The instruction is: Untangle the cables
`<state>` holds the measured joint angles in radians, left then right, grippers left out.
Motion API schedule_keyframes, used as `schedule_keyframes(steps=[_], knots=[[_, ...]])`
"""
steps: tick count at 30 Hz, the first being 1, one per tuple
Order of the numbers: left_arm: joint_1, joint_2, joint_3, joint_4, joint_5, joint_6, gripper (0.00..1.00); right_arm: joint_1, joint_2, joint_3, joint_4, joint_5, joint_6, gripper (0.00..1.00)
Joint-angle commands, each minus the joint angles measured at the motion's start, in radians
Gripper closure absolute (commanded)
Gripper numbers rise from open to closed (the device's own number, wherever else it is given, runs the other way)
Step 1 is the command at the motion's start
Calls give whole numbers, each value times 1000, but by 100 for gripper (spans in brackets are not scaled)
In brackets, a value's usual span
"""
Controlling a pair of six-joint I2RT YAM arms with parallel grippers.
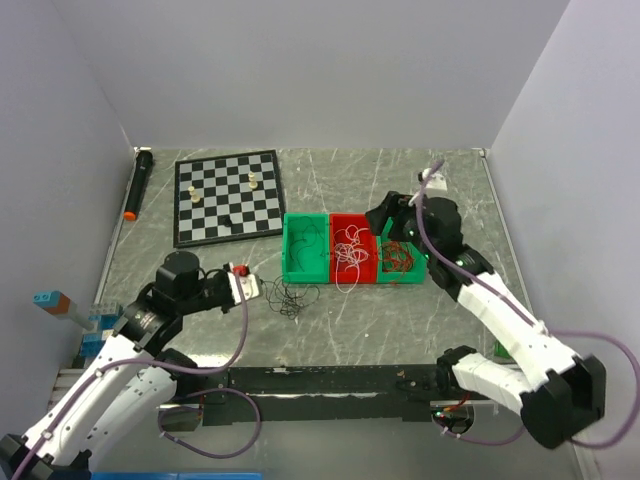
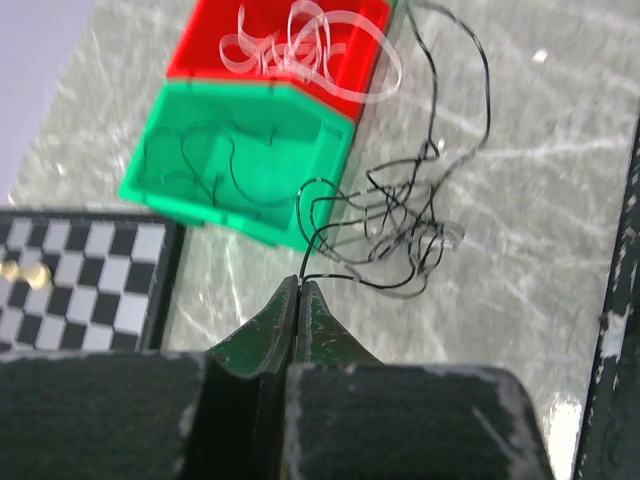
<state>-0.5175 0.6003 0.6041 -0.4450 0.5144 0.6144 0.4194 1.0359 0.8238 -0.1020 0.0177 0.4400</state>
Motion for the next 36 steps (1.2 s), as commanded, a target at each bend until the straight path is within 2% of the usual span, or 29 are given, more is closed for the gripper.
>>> schedule_keyframes(steps=[1,7,11,20,27,36], knots=[[1,-17,38,123,136,-13,99,12,-102,-44,84,-166,-7,20],[1,130,264,29,237,1,99,30,-143,-100,142,-357,8,23],[1,141,336,31,279,-13,99,64,-146,-135,176,-413,6,23],[-3,171,511,-35,299,54,99,101,-111,-209,320,-596,104,21],[-3,184,565,-35,306,59,99,139,-100,-261,450,-676,210,21],[-3,181,568,-20,309,47,99,208,-37,-265,584,-657,308,22]])
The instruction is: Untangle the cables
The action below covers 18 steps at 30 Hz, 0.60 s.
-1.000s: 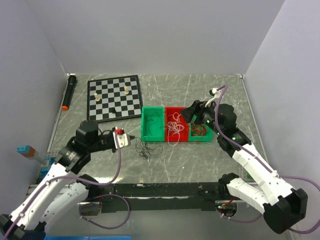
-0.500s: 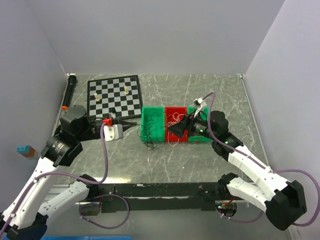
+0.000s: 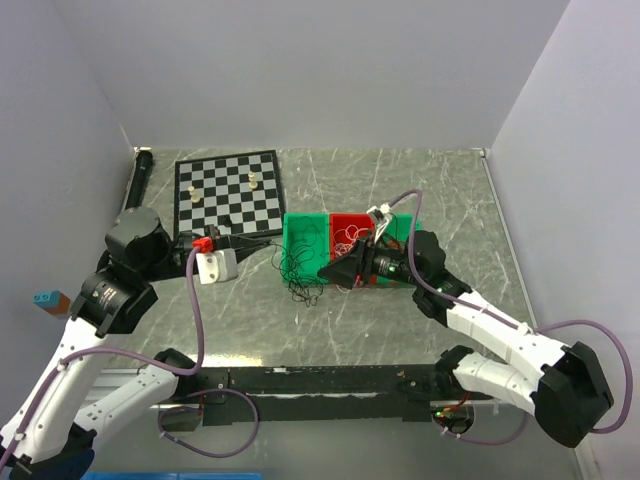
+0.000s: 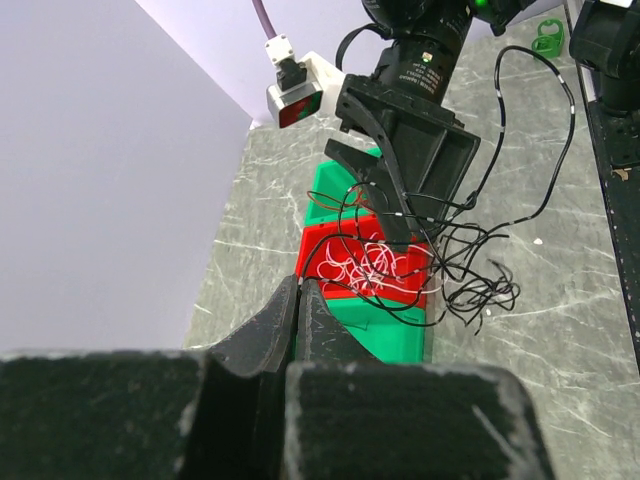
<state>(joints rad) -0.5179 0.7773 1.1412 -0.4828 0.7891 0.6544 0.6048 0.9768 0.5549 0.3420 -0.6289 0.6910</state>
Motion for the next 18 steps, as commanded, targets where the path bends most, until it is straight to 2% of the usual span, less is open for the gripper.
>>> schedule_keyframes(steps=[1,8,16,18], knots=[[-2,2,31,19,35,5,99,26,29,5,147,-9,64,24],[-1,0,26,32,35,5,99,61,75,-16,209,-9,90,35],[-2,-1,22,35,36,10,99,82,94,-24,236,0,107,40],[-2,-3,23,38,36,8,99,82,97,-23,242,0,108,47]])
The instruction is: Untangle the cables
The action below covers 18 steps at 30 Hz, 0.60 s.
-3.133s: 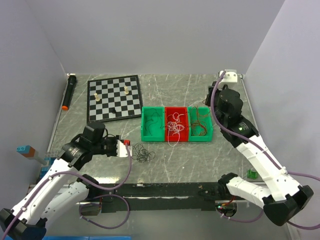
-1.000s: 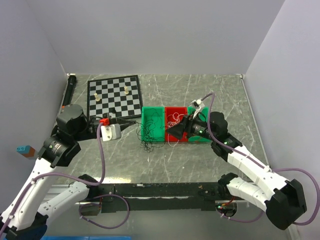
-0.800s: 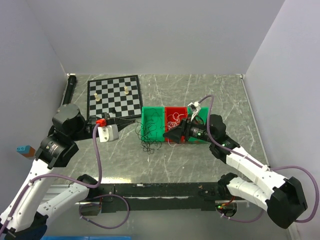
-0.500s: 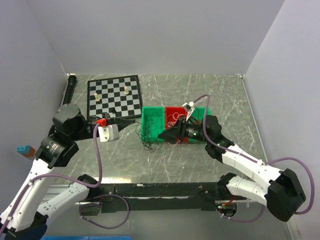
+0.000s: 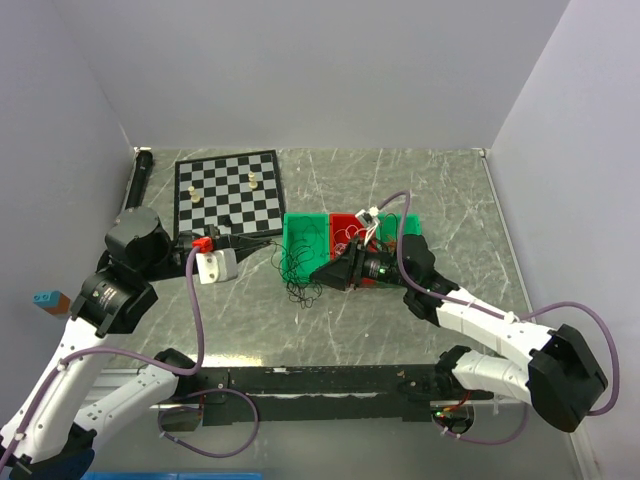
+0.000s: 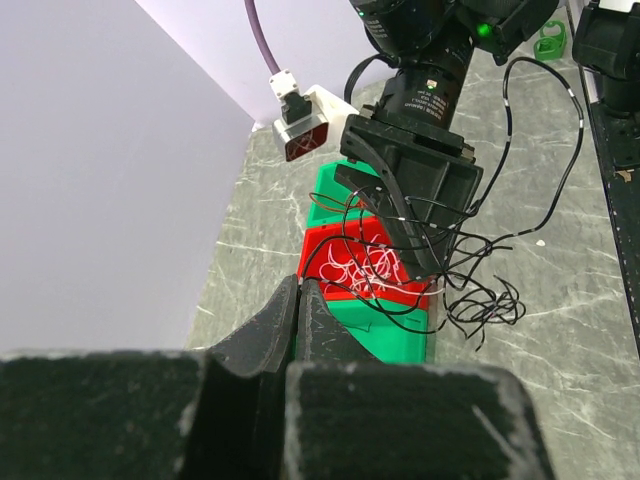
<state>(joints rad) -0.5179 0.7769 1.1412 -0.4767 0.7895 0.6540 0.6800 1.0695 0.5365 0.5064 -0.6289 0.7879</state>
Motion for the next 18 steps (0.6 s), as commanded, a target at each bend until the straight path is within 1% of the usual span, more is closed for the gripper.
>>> schedule_keyframes(steps=[1,4,6,8,9,12,14,18], knots=[[-2,-2,22,35,36,7,99,9,7,-3,84,1,14,50],[-1,-2,23,41,34,1,99,12,23,-7,115,-3,33,62],[-1,-2,25,44,34,-1,99,15,30,-9,124,3,39,76],[-2,-1,28,44,31,1,99,15,27,-12,110,18,39,94],[-2,-1,32,43,30,1,99,16,23,-13,97,30,33,100],[-2,-1,43,44,24,4,99,13,-6,-20,41,66,-1,100],[-2,1,57,46,19,4,99,13,-35,-13,-44,115,-50,100],[-2,5,103,49,2,13,99,12,-91,2,-259,296,-168,100]])
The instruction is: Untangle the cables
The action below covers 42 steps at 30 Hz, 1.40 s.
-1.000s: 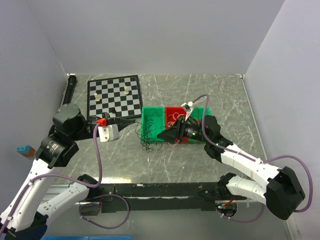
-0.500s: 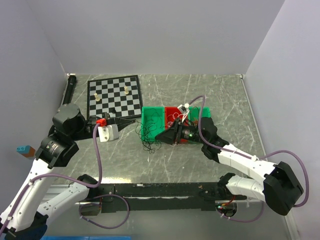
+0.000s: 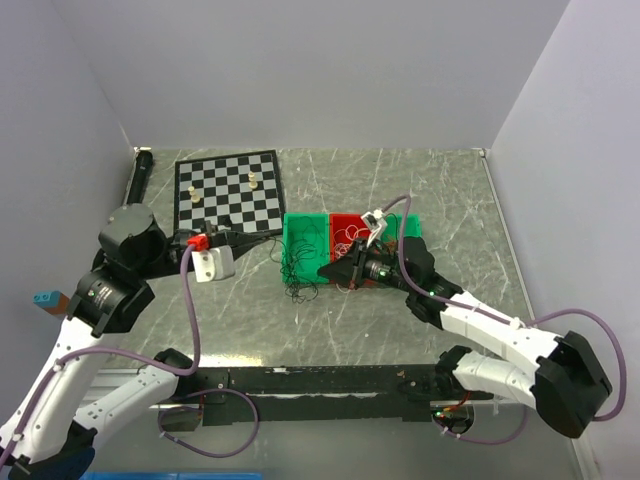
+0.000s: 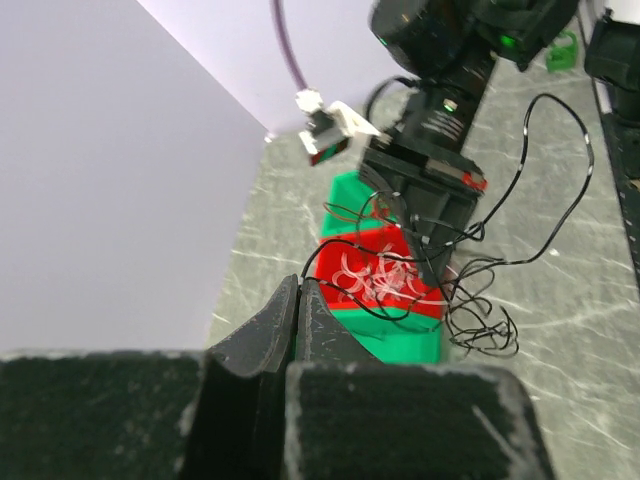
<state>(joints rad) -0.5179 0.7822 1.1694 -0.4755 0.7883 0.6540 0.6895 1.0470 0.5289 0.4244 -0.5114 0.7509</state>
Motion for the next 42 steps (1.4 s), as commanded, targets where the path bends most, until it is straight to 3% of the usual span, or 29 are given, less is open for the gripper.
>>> schedule_keyframes(steps=[1,8,12,18,23,26,31,34,42], knots=[[-2,2,93,46,-4,18,99,4,-82,13,-228,219,-156,100],[2,-8,150,100,-109,52,99,1,-169,55,-556,644,-226,100],[4,-24,142,214,-227,21,99,-1,-217,92,-668,824,-243,100],[4,-60,79,581,-522,-45,99,-1,-307,99,-748,924,-243,100],[4,6,159,874,-848,-45,99,1,-358,91,-794,955,-240,100],[4,70,275,960,-990,24,99,-1,-378,92,-819,967,-229,100],[4,137,404,996,-997,116,99,-1,-416,97,-842,987,-226,100],[4,149,443,925,-976,115,99,-1,-444,106,-837,962,-232,100],[4,55,270,563,-655,12,99,-1,-475,172,-762,803,-235,100]])
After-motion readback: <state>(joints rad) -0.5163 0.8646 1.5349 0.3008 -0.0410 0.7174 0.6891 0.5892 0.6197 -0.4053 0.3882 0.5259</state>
